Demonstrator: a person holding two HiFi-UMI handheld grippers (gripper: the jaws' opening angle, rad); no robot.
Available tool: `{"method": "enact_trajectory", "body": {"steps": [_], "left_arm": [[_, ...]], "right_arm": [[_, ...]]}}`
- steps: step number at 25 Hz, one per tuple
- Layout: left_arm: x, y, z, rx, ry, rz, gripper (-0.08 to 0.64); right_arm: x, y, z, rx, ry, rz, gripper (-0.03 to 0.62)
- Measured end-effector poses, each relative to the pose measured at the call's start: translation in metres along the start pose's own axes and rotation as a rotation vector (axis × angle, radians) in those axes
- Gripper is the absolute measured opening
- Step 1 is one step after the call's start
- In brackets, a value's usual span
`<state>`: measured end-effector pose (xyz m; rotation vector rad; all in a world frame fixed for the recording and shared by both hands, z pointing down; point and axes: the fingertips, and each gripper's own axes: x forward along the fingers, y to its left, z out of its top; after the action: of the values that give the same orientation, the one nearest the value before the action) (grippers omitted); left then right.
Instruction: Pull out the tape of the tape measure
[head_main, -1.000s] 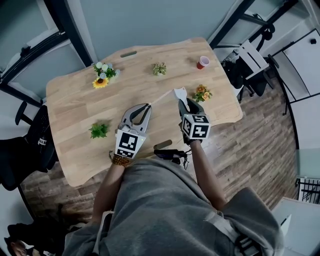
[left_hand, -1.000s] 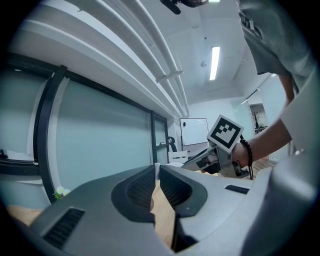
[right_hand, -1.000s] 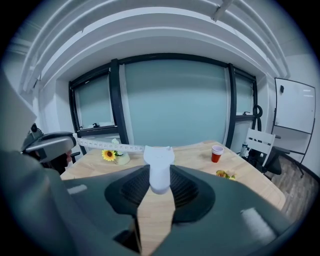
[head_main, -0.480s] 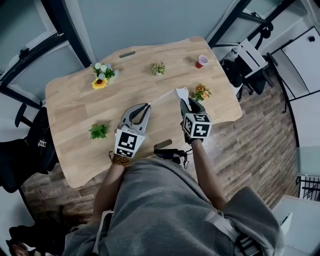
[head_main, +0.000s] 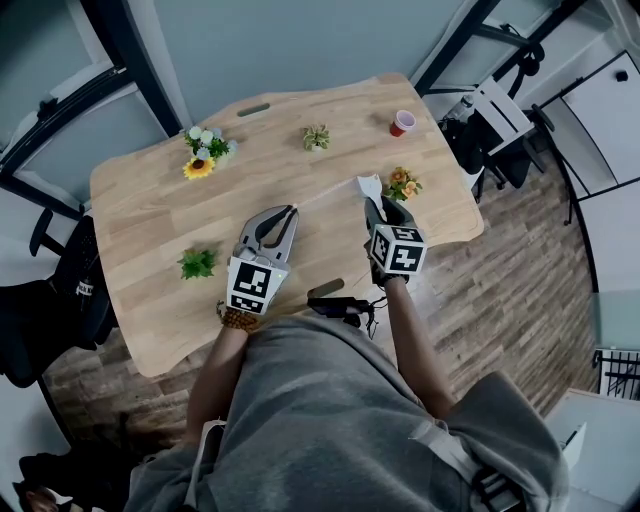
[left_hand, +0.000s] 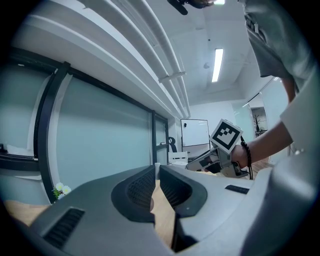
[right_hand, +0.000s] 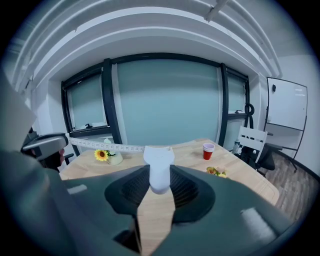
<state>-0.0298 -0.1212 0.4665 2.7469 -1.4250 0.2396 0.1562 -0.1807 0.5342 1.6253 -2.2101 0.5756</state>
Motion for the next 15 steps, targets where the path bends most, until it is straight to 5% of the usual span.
{"method": "enact_trajectory", "body": {"steps": [15], "left_arm": [[-0.0038, 0.0067, -0.0065, -0.028, 0.015, 0.014, 0.034]], "right_arm": [[-0.0019, -0.0100, -0.0029, -0.006, 0.001, -0.029, 0.132]]}}
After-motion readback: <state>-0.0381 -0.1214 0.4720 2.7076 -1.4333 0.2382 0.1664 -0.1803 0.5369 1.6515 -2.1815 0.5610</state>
